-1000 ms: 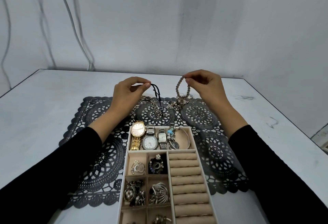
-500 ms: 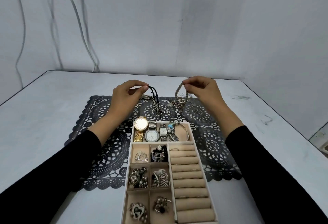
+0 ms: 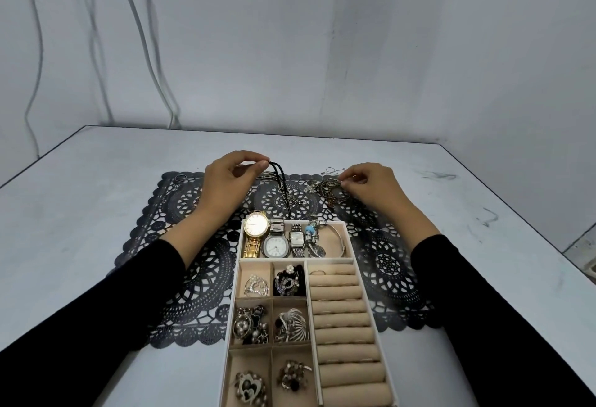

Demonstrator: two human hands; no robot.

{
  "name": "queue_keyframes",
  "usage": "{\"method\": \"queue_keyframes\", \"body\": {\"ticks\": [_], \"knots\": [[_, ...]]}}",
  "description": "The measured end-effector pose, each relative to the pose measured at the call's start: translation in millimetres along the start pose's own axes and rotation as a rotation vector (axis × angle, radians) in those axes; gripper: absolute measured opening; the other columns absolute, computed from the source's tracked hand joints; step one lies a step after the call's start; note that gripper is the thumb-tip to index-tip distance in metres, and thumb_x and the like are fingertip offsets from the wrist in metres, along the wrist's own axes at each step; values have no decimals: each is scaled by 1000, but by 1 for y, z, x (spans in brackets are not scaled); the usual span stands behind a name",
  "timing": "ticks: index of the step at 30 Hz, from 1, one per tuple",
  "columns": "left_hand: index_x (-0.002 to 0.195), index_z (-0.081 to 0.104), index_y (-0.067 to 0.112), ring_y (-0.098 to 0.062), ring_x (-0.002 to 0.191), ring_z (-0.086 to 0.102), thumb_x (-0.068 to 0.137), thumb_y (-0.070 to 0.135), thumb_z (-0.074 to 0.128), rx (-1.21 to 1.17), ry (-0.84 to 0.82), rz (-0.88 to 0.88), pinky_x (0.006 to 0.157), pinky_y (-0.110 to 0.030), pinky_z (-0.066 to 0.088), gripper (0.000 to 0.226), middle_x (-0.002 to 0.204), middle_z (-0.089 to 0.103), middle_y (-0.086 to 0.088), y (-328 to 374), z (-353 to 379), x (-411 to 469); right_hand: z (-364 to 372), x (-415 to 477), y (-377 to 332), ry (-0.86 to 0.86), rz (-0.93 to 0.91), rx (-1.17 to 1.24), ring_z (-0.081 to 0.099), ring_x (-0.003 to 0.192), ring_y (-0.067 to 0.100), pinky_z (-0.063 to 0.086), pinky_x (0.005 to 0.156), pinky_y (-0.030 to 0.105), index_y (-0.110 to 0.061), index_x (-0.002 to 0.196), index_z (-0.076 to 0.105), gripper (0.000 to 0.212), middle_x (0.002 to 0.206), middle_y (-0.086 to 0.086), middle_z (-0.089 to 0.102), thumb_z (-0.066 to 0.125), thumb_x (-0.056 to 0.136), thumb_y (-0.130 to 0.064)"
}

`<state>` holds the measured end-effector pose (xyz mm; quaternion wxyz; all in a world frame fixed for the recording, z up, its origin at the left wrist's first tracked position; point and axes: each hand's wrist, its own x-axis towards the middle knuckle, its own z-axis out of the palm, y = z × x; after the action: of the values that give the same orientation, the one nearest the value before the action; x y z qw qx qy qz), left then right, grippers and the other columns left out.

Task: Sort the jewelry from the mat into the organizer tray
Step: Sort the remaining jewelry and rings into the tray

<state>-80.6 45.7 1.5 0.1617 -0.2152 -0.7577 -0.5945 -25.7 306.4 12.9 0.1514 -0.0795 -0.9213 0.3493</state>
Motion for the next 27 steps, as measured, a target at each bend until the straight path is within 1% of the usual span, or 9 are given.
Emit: {"method": "queue_keyframes", "body": {"ticks": [2,5,8,10,13,16,21,25,27], "knots": [[96,75,9,11,43,52,89,17,70,5,1,2,48,-2,35,11,77,69,6,0,-1,0,-1,-1,-6,-66,-66,-20,60,88,12,49,85,29,-25,89,75,11,94,-4,65,72,82,-16],[94,74,12,10,47,55,89,17,71,17,2,1,50,-3,38,8,82,71,5,1,0,0,-1,-4,-14,-187,-114,-85,55,88,9,42,74,17,-25,97,75,15,101,-2,64,71,84,-17],[92,75,18,7,68,67,87,20,73,29,2,-1,64,-5,46,6,89,73,11,-2,0,0,1,-6,-16,-234,-103,-146,53,87,6,33,64,7,-25,99,75,15,98,-5,65,69,86,-19],[92,75,20,4,77,69,87,21,73,23,-5,-3,71,-7,48,5,90,73,15,-3,1,0,1,-6,-16,-241,-86,-122,55,85,5,34,63,8,-22,94,74,10,97,-5,68,69,86,-18],[91,75,21,3,79,69,87,20,73,13,-2,1,73,-7,49,5,89,72,16,-4,1,0,2,-6,-15,-247,-94,-130,58,87,9,35,63,12,-22,90,70,7,94,-6,67,66,88,-16],[90,75,22,2,80,70,87,21,73,4,-1,0,74,-9,50,4,90,73,16,-4,1,0,1,-4,-15,-229,-89,-89,56,81,7,37,63,16,-22,89,64,10,88,-8,64,59,92,-14],[89,74,27,-1,84,70,86,22,73,11,-7,9,77,-13,52,5,91,73,15,-5,1,1,-1,1,-14,-115,-66,104,52,73,12,44,66,25,-18,90,59,8,87,1,61,55,95,-14],[88,73,28,-3,84,71,87,22,73,6,-7,5,77,-16,54,7,91,73,16,-6,1,1,0,5,-13,-32,-19,220,53,76,17,47,75,34,-22,82,58,15,85,5,61,55,93,-12],[89,74,27,-4,84,71,87,22,73,3,-11,3,78,-18,55,6,91,74,15,-7,1,1,-1,4,-12,-36,-11,203,53,75,15,46,73,31,-21,83,61,12,85,5,62,58,92,-13]]}}
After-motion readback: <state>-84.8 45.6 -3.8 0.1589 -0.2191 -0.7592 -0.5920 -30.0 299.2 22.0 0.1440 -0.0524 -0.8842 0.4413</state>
